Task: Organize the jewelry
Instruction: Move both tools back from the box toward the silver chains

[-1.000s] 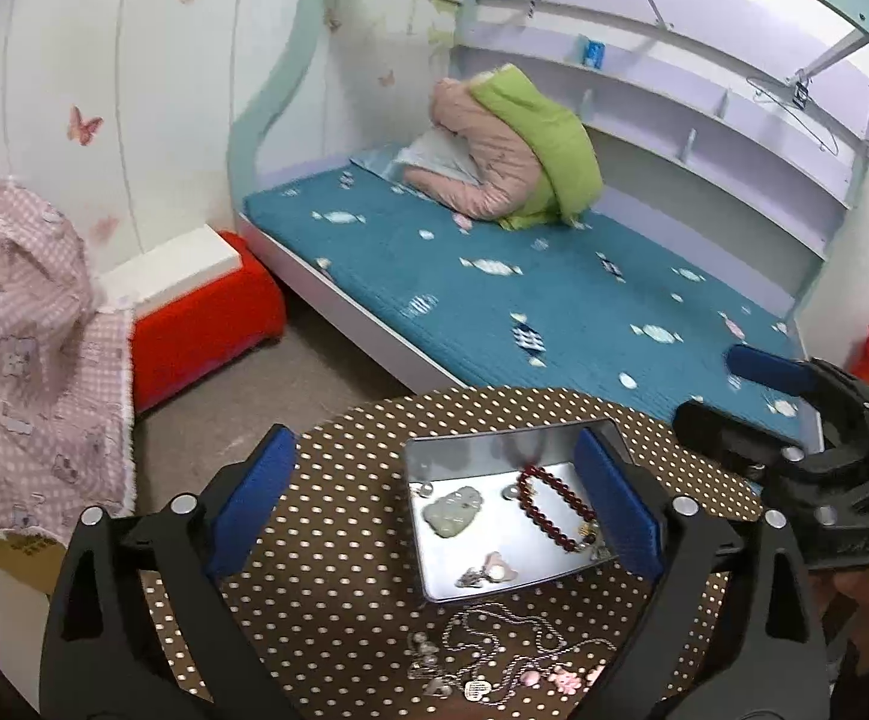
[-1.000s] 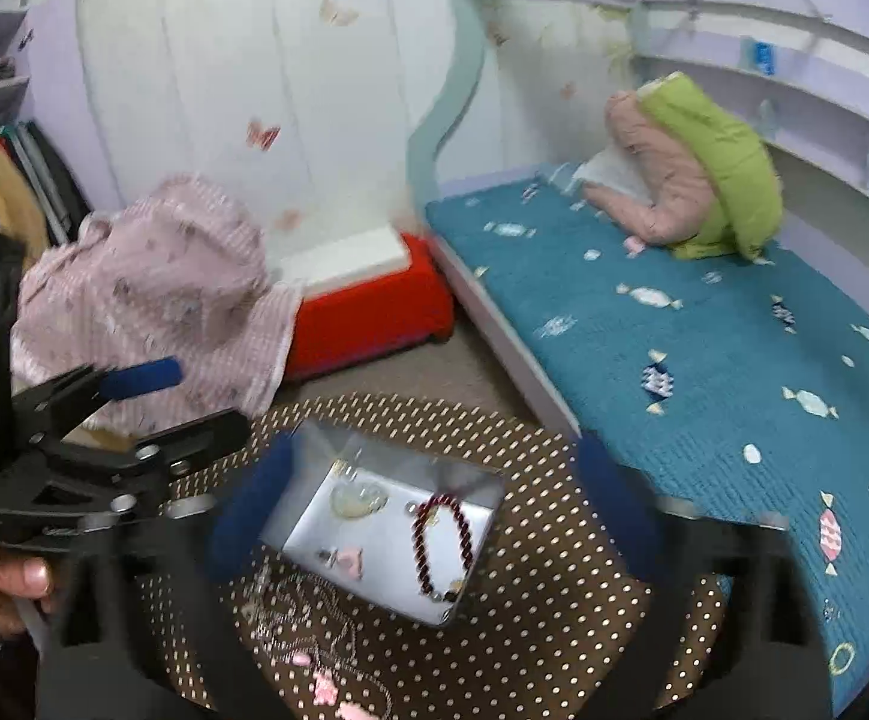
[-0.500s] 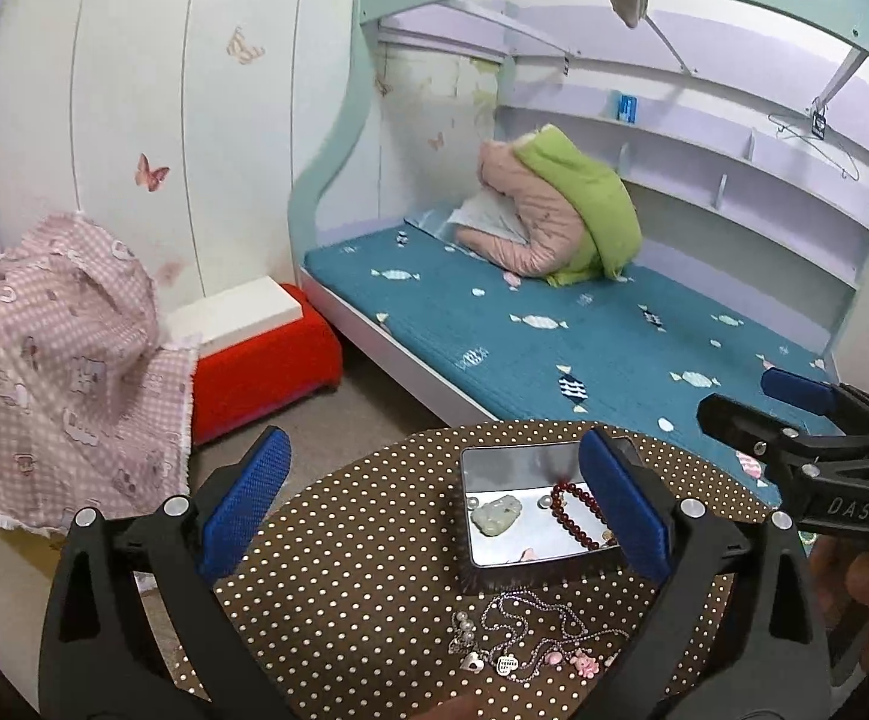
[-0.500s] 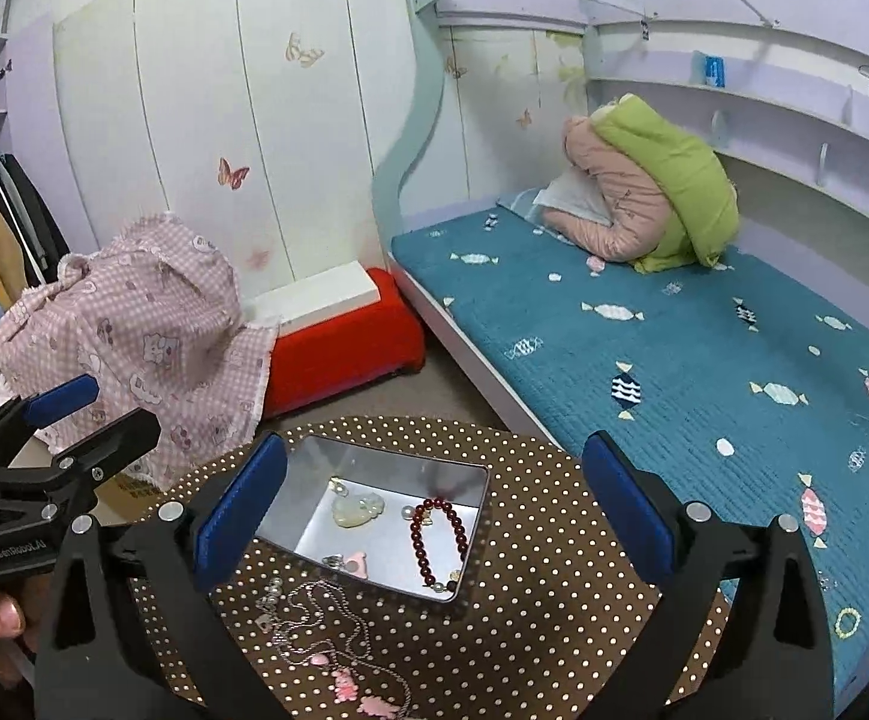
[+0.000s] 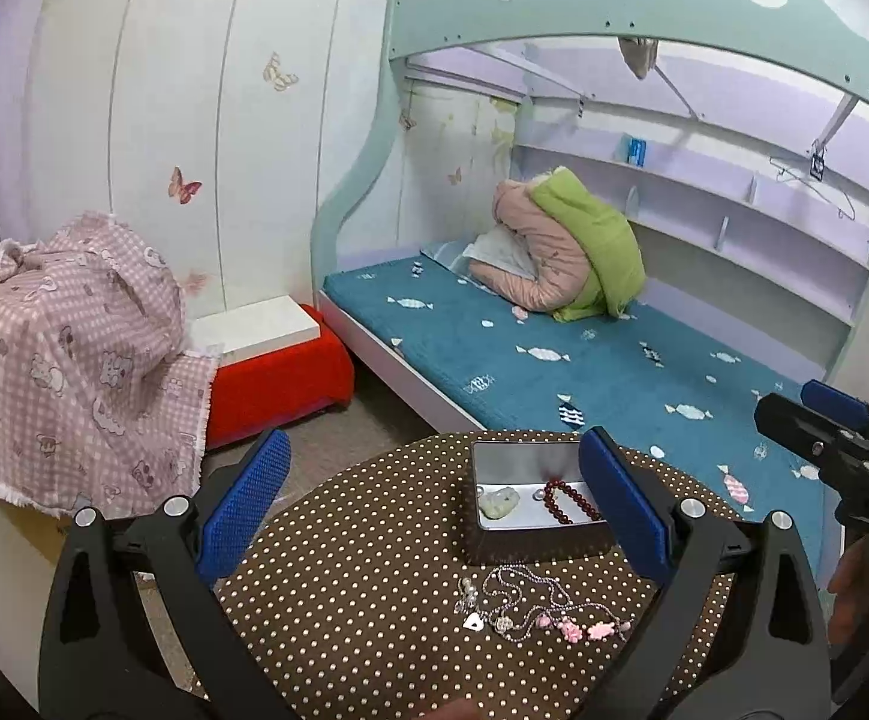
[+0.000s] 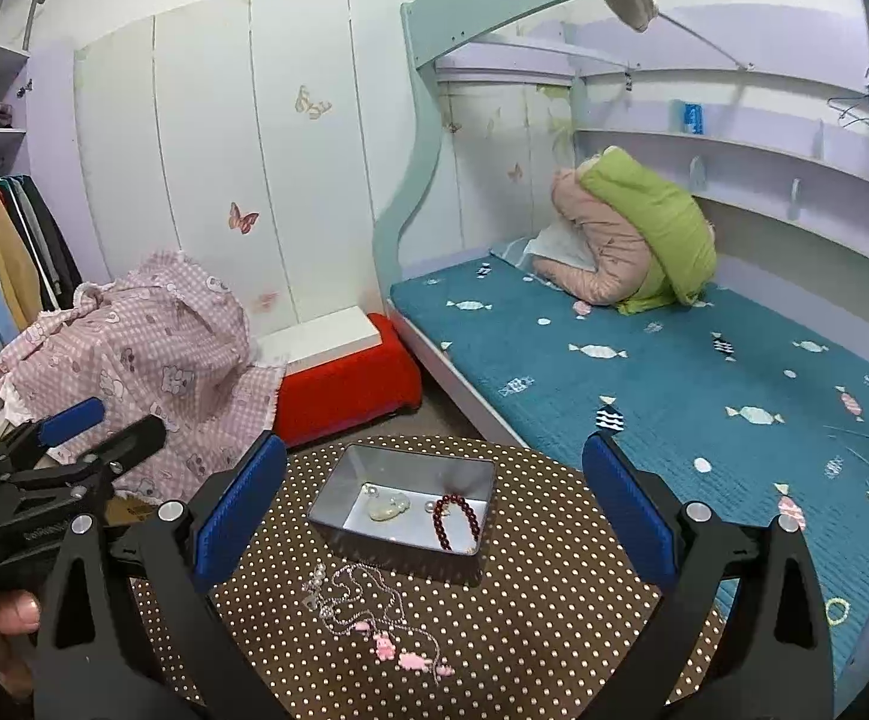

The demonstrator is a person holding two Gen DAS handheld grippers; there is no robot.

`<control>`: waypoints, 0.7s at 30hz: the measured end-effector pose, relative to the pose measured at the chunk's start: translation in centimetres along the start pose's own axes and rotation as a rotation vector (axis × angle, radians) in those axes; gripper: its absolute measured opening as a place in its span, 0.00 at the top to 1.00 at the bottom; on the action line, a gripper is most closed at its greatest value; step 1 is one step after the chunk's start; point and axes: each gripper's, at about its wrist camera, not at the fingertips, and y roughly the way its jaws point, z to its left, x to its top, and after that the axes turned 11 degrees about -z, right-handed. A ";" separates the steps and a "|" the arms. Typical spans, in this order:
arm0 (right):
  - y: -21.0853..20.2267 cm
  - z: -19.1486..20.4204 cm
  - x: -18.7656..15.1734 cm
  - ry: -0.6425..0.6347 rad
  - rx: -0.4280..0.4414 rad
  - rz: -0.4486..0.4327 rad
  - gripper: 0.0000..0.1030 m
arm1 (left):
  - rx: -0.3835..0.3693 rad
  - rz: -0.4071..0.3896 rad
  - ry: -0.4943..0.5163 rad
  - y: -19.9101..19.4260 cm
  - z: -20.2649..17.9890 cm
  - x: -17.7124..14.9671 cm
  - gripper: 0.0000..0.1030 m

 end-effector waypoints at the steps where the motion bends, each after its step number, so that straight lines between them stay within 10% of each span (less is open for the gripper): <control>1: -0.2 0.1 -0.1 0.000 0.001 0.000 0.08 | 0.004 -0.008 -0.001 -0.6 0.1 -0.1 0.06; 21: -5.6 0.3 -2.3 0.008 -0.038 -0.023 0.08 | 0.073 0.000 0.002 -6.5 2.6 -5.0 0.06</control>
